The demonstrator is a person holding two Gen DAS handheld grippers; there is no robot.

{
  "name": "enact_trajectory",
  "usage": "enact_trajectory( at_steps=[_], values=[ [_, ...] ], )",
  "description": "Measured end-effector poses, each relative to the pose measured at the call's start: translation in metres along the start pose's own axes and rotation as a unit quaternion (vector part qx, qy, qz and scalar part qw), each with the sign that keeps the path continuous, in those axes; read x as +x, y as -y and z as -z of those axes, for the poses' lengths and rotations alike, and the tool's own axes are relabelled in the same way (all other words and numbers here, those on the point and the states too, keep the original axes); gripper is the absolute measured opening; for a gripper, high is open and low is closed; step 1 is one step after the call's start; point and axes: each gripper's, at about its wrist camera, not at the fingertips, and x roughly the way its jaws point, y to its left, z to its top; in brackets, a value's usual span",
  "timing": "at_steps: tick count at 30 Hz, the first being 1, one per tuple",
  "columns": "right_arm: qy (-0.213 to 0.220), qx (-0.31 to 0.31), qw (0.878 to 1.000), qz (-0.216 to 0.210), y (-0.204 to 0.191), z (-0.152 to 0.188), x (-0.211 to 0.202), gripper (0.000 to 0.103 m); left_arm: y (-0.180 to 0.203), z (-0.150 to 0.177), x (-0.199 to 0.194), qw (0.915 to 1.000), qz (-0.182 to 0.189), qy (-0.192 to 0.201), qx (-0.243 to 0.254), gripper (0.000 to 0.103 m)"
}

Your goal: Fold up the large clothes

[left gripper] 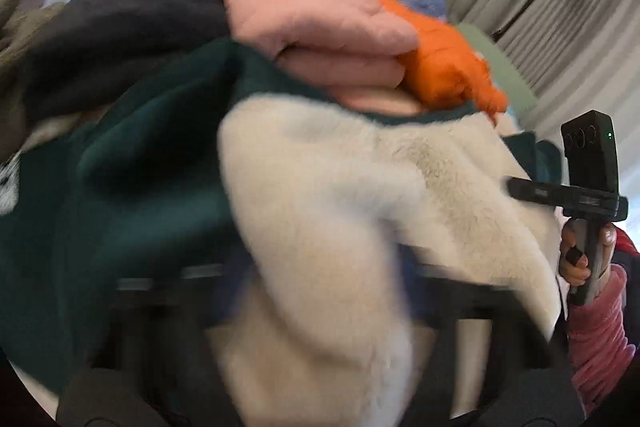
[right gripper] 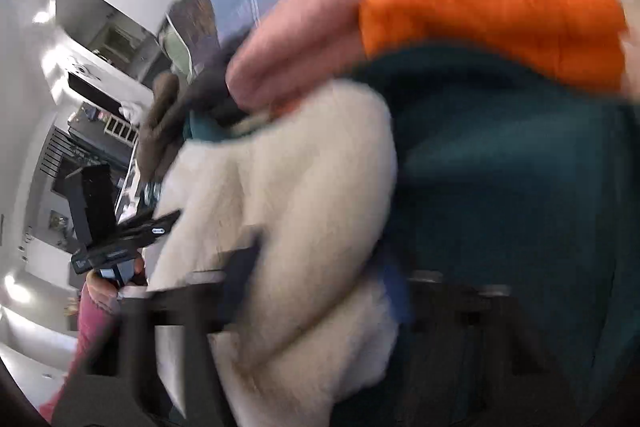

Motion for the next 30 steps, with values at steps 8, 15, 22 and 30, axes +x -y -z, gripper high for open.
enact_trajectory(
  at_steps=[8,15,22,30],
  values=[
    [0.131,-0.114,0.978,0.116,-0.018,-0.028,0.011,0.014,-0.001,-0.040,-0.012,0.9918,-0.041,0.120,0.016,0.018],
    [0.132,-0.076,0.973,0.176,-0.015,-0.011,0.004,0.041,-0.007,-0.014,-0.017,0.9896,-0.103,0.099,0.016,0.046],
    [0.137,-0.179,0.972,0.071,-0.100,0.065,-0.062,0.041,0.050,0.027,-0.095,0.9878,-0.009,0.142,0.062,0.046],
    [-0.014,-0.177,0.977,0.120,-0.081,0.136,0.028,0.041,0.075,0.086,-0.028,0.9924,-0.068,0.030,0.098,0.047]
  ],
)
